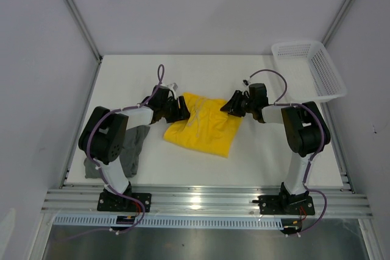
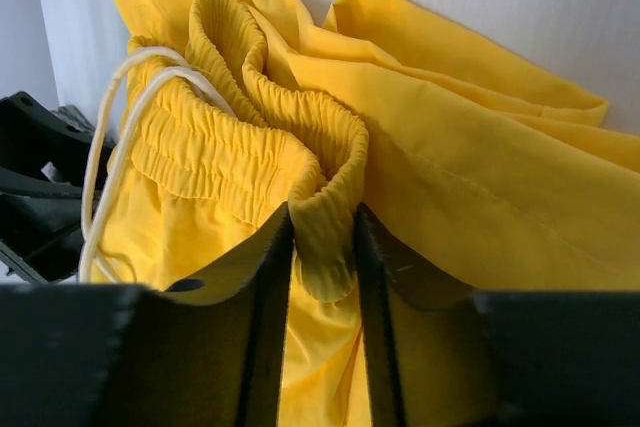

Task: Fold and stack the shorts
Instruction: Fold the shorts, then neatly place the folded shorts to the corner

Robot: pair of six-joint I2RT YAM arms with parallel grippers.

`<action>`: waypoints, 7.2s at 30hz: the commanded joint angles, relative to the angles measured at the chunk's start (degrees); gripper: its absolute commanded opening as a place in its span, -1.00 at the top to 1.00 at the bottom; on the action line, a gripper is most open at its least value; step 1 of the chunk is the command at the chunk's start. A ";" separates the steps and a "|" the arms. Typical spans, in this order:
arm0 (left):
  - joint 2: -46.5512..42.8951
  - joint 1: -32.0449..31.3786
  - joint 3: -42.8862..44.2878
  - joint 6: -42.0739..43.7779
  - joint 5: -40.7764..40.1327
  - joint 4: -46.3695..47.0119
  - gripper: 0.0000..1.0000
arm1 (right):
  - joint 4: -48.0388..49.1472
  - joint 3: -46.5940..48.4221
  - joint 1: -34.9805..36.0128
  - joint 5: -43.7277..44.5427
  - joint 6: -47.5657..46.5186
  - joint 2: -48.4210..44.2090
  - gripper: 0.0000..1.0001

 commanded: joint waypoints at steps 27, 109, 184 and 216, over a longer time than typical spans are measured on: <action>0.16 -0.69 0.45 3.45 -2.13 -5.38 -0.29 | 2.30 9.24 -0.19 -8.55 -8.21 -0.45 1.00; -0.90 -2.19 9.86 7.50 -14.87 -10.84 1.00 | -21.78 11.71 -0.98 1.46 -14.01 -0.35 0.62; 6.13 6.51 3.18 2.93 -0.37 0.41 -0.04 | -14.31 5.38 2.62 -1.35 -6.90 1.41 0.10; -22.16 8.88 13.10 5.92 -14.44 -36.22 1.00 | -19.85 14.69 28.19 16.75 3.83 -16.00 1.00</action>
